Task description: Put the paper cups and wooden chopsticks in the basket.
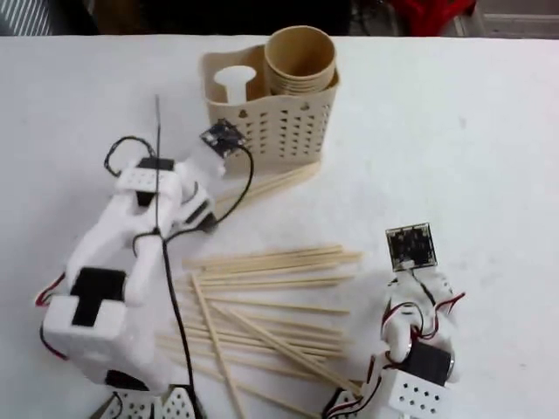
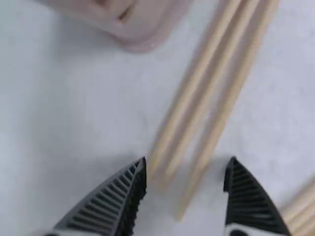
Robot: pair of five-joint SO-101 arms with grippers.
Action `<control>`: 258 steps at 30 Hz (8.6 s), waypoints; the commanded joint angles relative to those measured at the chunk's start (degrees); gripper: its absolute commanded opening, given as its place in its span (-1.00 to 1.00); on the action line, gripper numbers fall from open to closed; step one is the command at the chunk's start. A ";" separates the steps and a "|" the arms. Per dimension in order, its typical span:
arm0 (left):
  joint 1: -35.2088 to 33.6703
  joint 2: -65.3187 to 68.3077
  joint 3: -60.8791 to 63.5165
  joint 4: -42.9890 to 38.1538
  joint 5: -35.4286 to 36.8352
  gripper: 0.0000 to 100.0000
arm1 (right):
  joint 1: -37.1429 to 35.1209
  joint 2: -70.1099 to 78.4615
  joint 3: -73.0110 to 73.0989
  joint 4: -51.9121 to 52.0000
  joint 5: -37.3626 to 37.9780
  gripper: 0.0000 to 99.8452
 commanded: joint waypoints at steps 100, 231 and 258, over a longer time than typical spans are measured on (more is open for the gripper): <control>-4.62 -4.00 3.52 -7.47 38.95 -0.54 | 0.40 -0.57 0.35 0.40 0.26 -0.95; 4.88 -12.44 -51.87 13.45 32.88 -0.58 | 0.40 -0.57 0.35 0.40 0.26 -0.95; 3.65 40.31 -107.34 47.74 37.27 -0.86 | 0.40 -0.57 0.35 0.40 0.26 -0.95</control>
